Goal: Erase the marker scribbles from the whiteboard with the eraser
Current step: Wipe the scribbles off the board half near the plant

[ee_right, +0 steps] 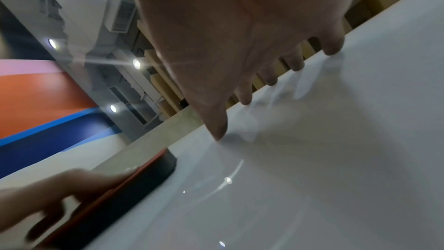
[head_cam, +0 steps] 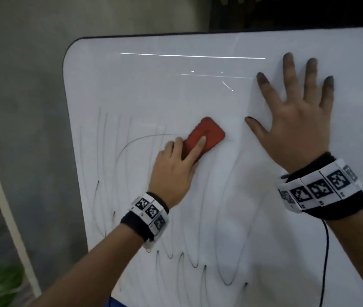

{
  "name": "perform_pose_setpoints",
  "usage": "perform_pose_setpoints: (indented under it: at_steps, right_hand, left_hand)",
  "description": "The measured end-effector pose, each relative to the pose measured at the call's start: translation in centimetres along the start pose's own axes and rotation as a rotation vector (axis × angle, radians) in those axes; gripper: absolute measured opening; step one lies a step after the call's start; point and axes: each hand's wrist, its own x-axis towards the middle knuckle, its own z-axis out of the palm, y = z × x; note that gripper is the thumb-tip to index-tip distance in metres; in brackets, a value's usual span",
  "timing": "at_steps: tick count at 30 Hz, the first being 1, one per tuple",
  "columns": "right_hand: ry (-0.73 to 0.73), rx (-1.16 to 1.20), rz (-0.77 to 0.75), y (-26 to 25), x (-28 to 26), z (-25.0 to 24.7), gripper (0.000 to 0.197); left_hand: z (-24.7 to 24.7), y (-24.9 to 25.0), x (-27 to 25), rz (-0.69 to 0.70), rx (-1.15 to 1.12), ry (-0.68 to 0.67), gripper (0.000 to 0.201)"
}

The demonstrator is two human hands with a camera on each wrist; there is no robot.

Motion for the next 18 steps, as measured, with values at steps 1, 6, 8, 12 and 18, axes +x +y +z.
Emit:
perform_pose_setpoints:
  at_steps: [1, 6, 8, 12, 18]
  right_hand:
    - [0.003, -0.010, -0.011, 0.1, -0.2, 0.0, 0.073]
    - [-0.010, 0.016, -0.071, 1.6, -0.7, -0.4, 0.069]
    - [-0.017, 0.028, -0.099, 2.2, -0.9, -0.7, 0.069]
    - [-0.045, 0.082, -0.117, 3.1, -1.3, -1.2, 0.071]
    - [-0.056, 0.069, -0.103, 4.4, -2.9, -1.5, 0.072]
  left_hand:
    - [-0.3, -0.9, 0.9, -0.043, 0.001, 0.026, 0.058]
    - [-1.8, -1.5, 5.7, -0.553, -0.129, 0.071, 0.066]
    - [-1.5, 2.3, 4.6, -0.503, -0.153, 0.070, 0.066]
    - [0.3, 12.6, -3.6, -0.124, -0.199, -0.114, 0.062]
    - [0.4, 6.5, -1.1, -0.148, -0.164, -0.014, 0.062]
